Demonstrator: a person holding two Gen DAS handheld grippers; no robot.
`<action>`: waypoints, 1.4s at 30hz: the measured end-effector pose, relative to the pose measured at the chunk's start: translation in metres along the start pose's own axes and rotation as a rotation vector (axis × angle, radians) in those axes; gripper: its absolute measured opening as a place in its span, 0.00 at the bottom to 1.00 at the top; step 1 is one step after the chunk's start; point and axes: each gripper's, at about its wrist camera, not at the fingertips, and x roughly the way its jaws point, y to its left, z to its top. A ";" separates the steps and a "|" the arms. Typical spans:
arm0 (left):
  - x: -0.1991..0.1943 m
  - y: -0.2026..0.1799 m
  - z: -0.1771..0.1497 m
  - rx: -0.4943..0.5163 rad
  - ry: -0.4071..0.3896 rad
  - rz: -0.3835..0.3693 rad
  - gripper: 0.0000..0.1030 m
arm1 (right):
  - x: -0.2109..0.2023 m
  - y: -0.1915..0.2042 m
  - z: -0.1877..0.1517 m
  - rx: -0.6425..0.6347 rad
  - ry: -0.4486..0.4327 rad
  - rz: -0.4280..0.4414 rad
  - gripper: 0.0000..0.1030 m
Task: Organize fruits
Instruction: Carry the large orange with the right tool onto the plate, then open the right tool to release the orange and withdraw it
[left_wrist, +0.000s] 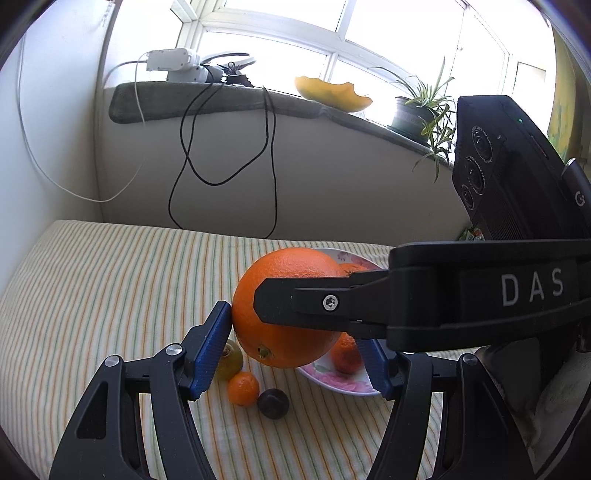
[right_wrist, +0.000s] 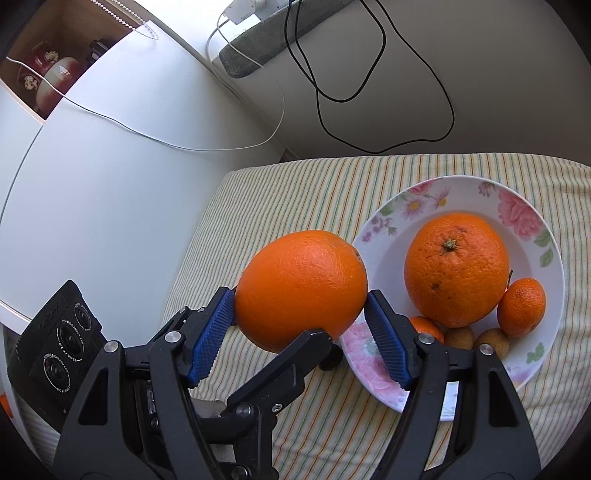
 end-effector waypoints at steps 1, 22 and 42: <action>0.001 -0.001 -0.001 -0.003 0.001 -0.002 0.64 | 0.000 0.000 0.000 -0.006 -0.001 -0.006 0.74; 0.018 -0.008 -0.005 -0.003 0.036 -0.033 0.62 | 0.009 0.010 0.008 -0.173 -0.028 -0.181 0.73; 0.000 -0.003 -0.009 -0.005 0.031 -0.014 0.62 | -0.022 0.014 0.009 -0.159 -0.109 -0.178 0.73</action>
